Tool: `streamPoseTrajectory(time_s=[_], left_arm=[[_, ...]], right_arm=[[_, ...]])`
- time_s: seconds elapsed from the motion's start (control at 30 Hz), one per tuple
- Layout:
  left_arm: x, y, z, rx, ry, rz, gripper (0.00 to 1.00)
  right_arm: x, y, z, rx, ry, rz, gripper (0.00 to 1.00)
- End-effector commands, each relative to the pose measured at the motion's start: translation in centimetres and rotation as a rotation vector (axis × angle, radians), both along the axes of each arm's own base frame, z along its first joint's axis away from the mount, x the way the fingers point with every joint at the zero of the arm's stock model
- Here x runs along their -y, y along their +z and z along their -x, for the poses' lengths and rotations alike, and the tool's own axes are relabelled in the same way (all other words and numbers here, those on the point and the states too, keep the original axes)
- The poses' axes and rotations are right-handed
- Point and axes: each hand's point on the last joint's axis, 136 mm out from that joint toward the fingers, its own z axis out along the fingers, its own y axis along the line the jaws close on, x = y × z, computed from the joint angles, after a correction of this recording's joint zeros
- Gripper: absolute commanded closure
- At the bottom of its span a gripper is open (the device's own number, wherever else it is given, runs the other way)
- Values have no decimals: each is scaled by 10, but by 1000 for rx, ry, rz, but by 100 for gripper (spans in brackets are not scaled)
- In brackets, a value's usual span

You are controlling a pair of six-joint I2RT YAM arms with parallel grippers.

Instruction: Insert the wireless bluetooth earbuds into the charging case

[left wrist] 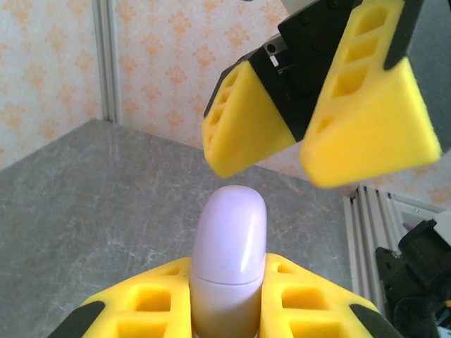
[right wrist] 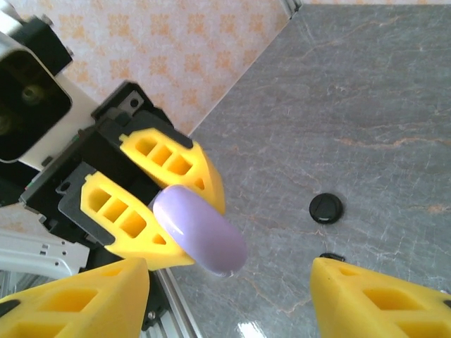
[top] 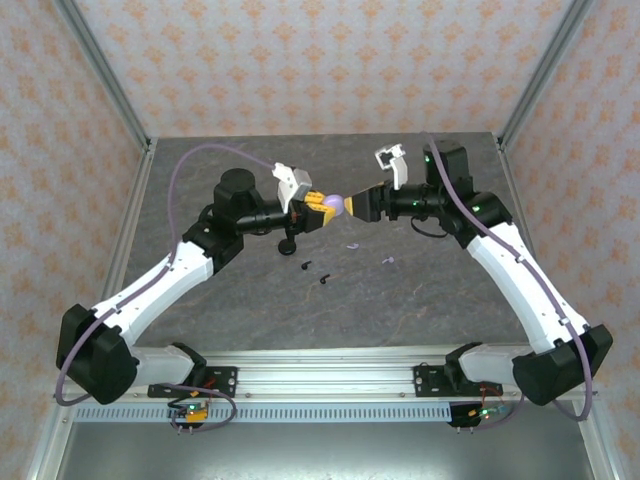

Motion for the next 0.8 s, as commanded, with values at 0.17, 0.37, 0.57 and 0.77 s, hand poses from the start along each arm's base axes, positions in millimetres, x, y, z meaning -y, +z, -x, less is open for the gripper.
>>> streamPoseTrajectory(time_s=[0.17,0.37,0.57,0.77], left_arm=[[2,16,8,158,-26,10,89],[6,16,14,153,-57,12,90],[9,15,22,139,-93,11,91],[11,13,26,135,-106,14,91]], right_arm=[[-4,1,9,54,19,61,35],[-5,-2,-1,51,-6,72,35],[-6,-2,-9,51,-29,80,35],[3,-3,-23,63,-120,110,36]])
